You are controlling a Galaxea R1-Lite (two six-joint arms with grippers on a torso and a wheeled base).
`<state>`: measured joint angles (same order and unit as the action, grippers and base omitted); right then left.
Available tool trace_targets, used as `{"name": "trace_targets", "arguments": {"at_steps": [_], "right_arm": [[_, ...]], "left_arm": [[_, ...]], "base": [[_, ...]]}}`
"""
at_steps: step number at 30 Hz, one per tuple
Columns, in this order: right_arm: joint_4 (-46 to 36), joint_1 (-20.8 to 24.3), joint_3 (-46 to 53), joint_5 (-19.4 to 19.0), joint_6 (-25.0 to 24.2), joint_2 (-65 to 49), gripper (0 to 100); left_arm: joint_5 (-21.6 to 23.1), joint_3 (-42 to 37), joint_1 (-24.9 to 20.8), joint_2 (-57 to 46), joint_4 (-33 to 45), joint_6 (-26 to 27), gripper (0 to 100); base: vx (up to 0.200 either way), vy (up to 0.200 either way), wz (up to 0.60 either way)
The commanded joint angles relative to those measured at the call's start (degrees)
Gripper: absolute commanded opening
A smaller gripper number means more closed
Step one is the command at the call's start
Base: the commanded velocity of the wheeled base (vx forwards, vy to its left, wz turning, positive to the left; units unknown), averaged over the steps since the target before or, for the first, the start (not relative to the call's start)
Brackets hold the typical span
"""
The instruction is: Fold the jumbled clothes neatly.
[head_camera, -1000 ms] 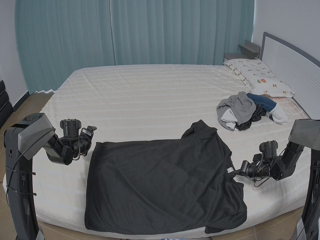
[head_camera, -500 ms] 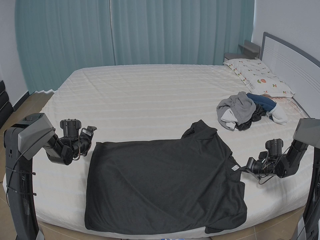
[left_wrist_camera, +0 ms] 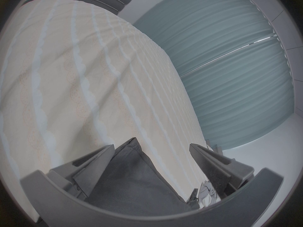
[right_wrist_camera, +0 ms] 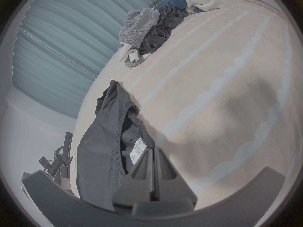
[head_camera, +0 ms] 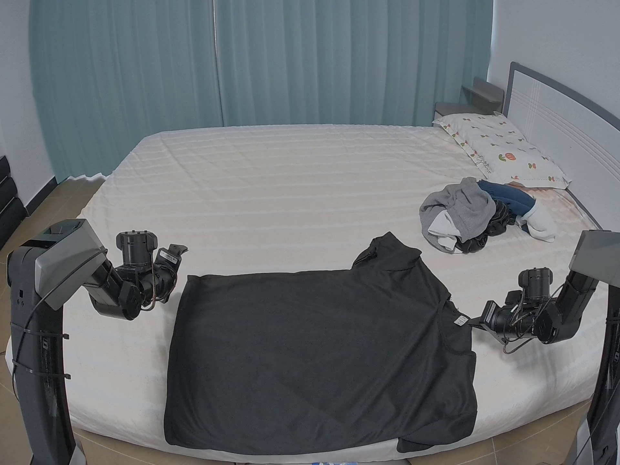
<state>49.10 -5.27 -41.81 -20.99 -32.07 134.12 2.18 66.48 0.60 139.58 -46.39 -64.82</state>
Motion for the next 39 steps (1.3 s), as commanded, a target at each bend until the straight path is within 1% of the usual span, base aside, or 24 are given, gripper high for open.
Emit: {"name": "trace_targets", "arguments": {"at_steps": [1,5,13,14,20,22,25,26,28,29,32,35,36,37,39], "right_arm": [[0.03,-0.27,-0.2,-0.01,-0.01,0.35,0],[0.03,-0.97,-0.2,0.07,0.17,0.26,0],[0.03,-0.8,-0.11,0.07,0.52,0.97,0],[0.03,-0.71,-0.11,0.07,0.61,1.14,100],[1.17,-0.53,-0.11,-0.19,0.08,0.97,100],[2.93,-0.27,0.68,-0.19,-0.36,-0.26,100],[3.37,0.34,1.3,-0.1,-1.06,-2.46,100],[3.19,1.49,2.35,-0.01,-3.61,-5.62,100],[2.66,2.45,2.7,0.34,-5.1,-7.38,100],[2.58,2.98,3.23,0.51,-5.19,-8.26,100],[1.61,3.16,4.55,0.6,-5.28,-10.2,100],[-0.24,3.07,9.29,0.34,-5.81,-13.27,100],[-0.24,3.07,9.29,0.34,-5.81,-13.27,100],[-0.41,3.16,13.16,-0.01,-5.81,-14.59,100],[0.03,3.16,16.68,0.07,-5.1,-14.59,100]], "left_arm": [[0.02,-0.03,0.02,-0.01,-0.02,-0.05,100],[0.02,-0.03,0.02,-0.01,-0.02,0.04,100],[0.02,-0.12,0.02,-0.01,-0.02,0.04,100],[0.02,-0.12,0.02,-0.1,-0.02,0.04,100],[0.1,-0.21,0.02,-0.28,0.07,0.04,100],[0.1,-0.91,0.02,-0.54,0.07,0.04,100],[0.02,-2.32,-0.07,-1.95,-0.28,0.04,100],[0.19,-5.3,-0.16,-5.37,-0.2,0.04,100],[1.16,-7.15,-0.69,-7.39,-0.02,0.04,100],[2.04,-7.94,-1.21,-8.36,0.07,0.04,100],[2.39,-9.35,-2.53,-9.77,0.15,0.04,100],[2.83,-11.46,-2.62,-11.0,0.24,0.04,100],[2.83,-11.46,-2.62,-11.0,0.24,0.04,100],[2.83,-14.8,-3.23,-11.61,0.07,0.13,100],[3.09,-18.93,-3.32,-13.11,-0.46,0.04,100]], "base": [[0.0,0.0,0.0],[0.0,0.0,0.0],[0.0,0.0,0.0],[0.0,0.0,0.0],[0.0,0.0,0.0],[0.0,0.0,0.0],[0.0,0.0,0.0],[0.0,0.0,0.0],[0.0,0.0,0.0],[0.0,0.0,0.0],[0.0,0.0,0.0],[0.0,0.0,0.0],[-0.2,0.0,0.0],[-0.2,0.0,0.0],[-0.2,0.0,0.0]]}}
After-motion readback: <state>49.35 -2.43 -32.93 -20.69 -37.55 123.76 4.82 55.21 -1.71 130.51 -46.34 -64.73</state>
